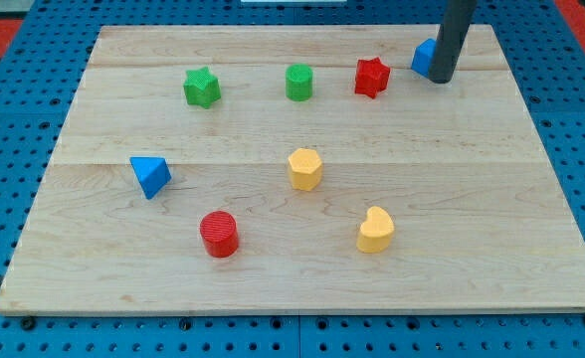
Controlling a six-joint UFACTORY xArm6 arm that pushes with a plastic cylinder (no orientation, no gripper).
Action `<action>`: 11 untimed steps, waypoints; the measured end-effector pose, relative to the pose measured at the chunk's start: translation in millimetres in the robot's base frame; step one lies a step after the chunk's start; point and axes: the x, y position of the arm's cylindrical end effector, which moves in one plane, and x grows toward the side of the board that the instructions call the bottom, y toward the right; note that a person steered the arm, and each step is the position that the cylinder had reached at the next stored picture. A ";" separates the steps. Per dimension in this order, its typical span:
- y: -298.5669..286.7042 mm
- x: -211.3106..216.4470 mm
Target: Touch the bottom of blue triangle
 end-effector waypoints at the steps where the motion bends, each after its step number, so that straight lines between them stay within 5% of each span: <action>1: -25.0 -10.2; 3: -63.5 110.6; 7: -426.2 123.8; 9: -397.4 208.0; 11: -295.1 202.5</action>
